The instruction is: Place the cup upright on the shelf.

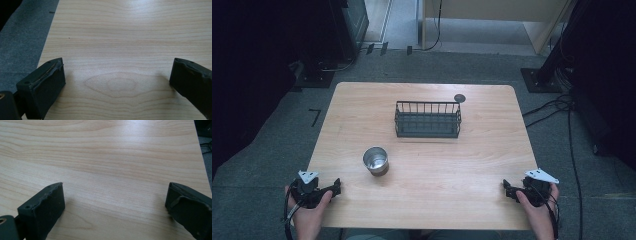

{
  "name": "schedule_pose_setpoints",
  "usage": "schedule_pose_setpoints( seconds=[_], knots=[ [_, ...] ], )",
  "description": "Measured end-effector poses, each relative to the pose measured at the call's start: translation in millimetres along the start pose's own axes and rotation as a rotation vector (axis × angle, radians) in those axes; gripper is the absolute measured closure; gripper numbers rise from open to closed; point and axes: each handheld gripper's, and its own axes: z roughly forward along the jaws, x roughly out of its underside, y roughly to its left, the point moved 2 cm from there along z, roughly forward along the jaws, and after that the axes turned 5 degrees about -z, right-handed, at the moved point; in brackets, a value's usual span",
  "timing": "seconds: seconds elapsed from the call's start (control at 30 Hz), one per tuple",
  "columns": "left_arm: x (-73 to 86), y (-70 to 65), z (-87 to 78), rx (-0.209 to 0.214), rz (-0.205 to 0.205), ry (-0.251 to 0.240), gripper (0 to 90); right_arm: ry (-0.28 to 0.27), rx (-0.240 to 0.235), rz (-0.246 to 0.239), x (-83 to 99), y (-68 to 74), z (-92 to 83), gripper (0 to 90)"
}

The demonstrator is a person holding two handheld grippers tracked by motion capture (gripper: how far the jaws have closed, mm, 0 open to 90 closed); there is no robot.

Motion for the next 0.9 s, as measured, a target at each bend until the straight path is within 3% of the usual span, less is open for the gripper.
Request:
schedule_pose_setpoints(
  seconds=[0.17, 0.43, 0.5, 0.67, 0.9],
  knots=[
    [-4.5, -3.7, -1.5, 0.014, 0.018, -0.014, 0.5, 0.001, 0.018, 0.018, 0.1, -1.2, -0.1, 1.8],
    [-10.0, -24.4, -15.0, 0.063, 0.049, -0.076, 0.5, 0.001, 0.019, 0.019, 0.1, -1.2, -0.1, 1.9],
    [-12.1, -30.4, -21.6, 0.088, 0.06, -0.1, 0.5, 0.002, 0.019, 0.019, 0.1, -1.2, -0.1, 1.8],
    [-12.2, -38.0, -27.6, 0.119, 0.081, -0.107, 0.5, 0.002, 0.02, 0.02, 0.0, -1.4, -0.1, 1.8],
    [-13.5, -57.7, -35.9, 0.2, 0.121, -0.126, 0.5, 0.002, 0.02, 0.02, 0.1, -1.4, 0.0, 1.9]
  ],
)
